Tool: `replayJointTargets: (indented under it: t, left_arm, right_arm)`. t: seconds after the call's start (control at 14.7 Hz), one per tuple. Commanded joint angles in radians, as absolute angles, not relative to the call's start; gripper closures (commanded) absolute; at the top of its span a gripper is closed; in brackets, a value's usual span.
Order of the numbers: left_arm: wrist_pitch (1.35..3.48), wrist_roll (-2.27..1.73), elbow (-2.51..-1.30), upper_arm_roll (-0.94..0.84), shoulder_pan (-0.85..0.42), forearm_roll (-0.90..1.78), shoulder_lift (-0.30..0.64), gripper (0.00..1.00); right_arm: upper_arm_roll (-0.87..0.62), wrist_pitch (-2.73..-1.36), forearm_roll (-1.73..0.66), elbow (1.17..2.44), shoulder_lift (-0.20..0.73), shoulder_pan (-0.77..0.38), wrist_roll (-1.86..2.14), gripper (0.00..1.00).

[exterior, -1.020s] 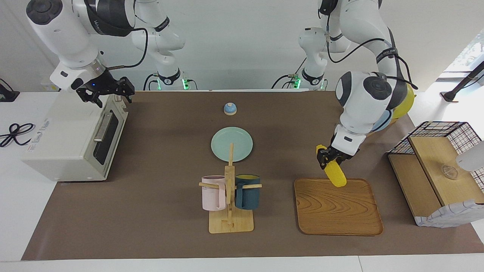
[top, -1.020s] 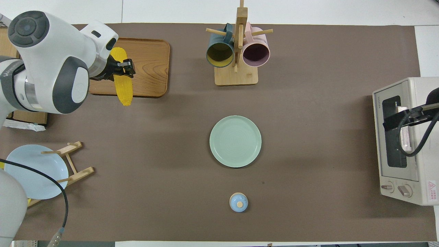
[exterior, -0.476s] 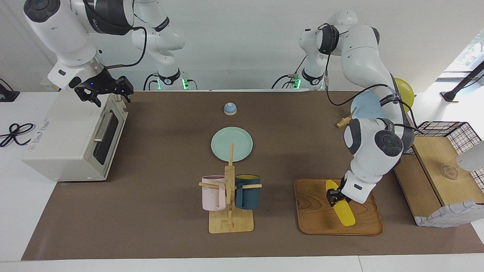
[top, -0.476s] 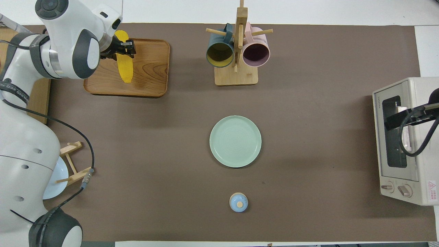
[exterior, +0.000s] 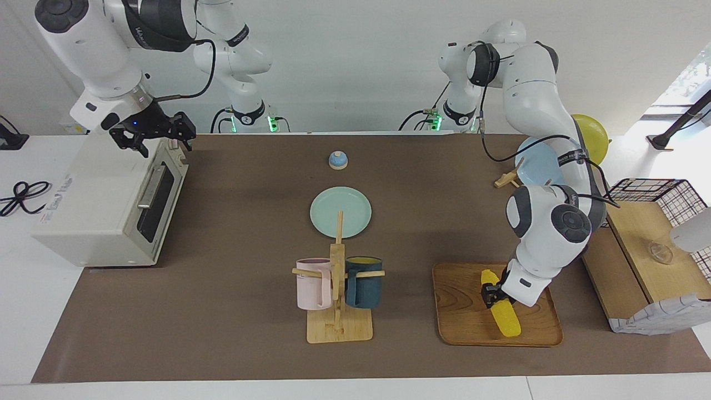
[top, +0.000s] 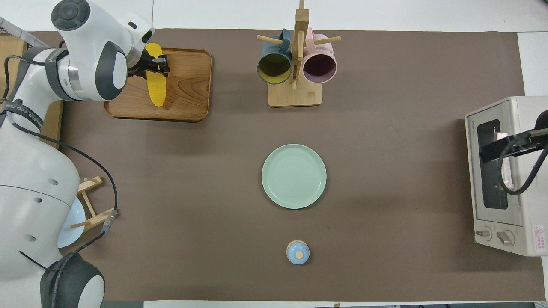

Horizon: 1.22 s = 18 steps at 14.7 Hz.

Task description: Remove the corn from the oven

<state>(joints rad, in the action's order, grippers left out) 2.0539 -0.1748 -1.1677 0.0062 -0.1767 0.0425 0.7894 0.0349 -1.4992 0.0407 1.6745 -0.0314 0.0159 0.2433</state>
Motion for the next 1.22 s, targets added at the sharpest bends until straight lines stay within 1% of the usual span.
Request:
replayJointTargets:
  t: [0.0, 0.2, 0.41, 0.68, 0.82, 1.16]
  left_arm:
    - [2.049, -0.158, -1.177, 0.009, -0.167, 0.052, 0.781, 0.0]
    - [2.019, -0.158, -1.172, 0.008, -0.153, 0.057, 0.762, 0.0]
    - [2.005, -0.169, -1.175, 0.012, -0.158, 0.057, 0.71, 0.0]
    - [1.899, -0.17, -1.25, 0.028, -0.153, 0.051, 0.542, 0.0]
    - [1.811, -0.173, -1.275, 0.054, -0.155, 0.046, 0.457, 0.0]
    - [1.573, -0.17, -1.281, 0.071, -0.155, 0.043, 0.272, 0.0]
  right_arm:
    - [0.034, -1.486, 0.017, 1.669, -0.035, 0.021, 0.229, 0.0]
    - [0.034, -1.486, 0.017, 1.669, -0.035, 0.021, 0.229, 0.0]
    - [0.034, -1.486, 0.017, 1.669, -0.035, 0.021, 0.229, 0.0]
    - [0.034, -1.486, 0.017, 1.669, -0.035, 0.021, 0.229, 0.0]
    - [0.034, -1.486, 0.017, 1.669, -0.035, 0.021, 0.229, 0.0]
    - [0.034, -1.486, 0.017, 1.669, -0.035, 0.021, 0.229, 0.0]
